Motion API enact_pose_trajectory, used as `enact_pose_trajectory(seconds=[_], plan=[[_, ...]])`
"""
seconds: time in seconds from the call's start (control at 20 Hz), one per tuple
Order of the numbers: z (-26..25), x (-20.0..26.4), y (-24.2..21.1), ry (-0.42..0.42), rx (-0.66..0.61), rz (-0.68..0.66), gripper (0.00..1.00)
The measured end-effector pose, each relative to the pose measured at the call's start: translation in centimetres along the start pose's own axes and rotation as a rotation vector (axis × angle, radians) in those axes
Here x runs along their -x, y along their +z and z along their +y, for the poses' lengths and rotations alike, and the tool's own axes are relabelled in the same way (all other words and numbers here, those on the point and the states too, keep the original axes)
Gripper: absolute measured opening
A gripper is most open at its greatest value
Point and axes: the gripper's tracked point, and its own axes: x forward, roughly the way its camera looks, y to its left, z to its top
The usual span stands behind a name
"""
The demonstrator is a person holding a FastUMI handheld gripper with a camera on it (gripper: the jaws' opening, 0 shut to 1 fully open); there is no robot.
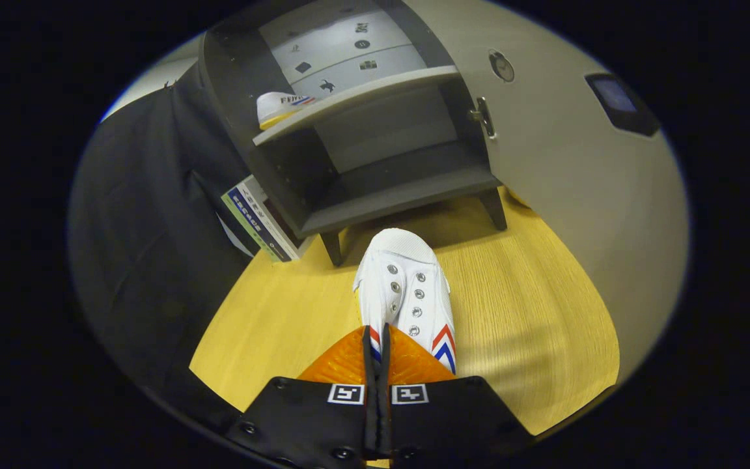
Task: Open the shoe cabinet door, grab the shoes and put them into the shoe cabinet, then close the shoe cabinet door.
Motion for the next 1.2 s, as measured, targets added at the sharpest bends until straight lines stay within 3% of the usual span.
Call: enact_pose_trajectory(seconds=[0.65,1.2], plan=[[7.1,1.6,21.1,0.073,0.095,-0.339,0.01],[8.7,-2.5,36.9,0.024,0.116,-0.500,0.01]])
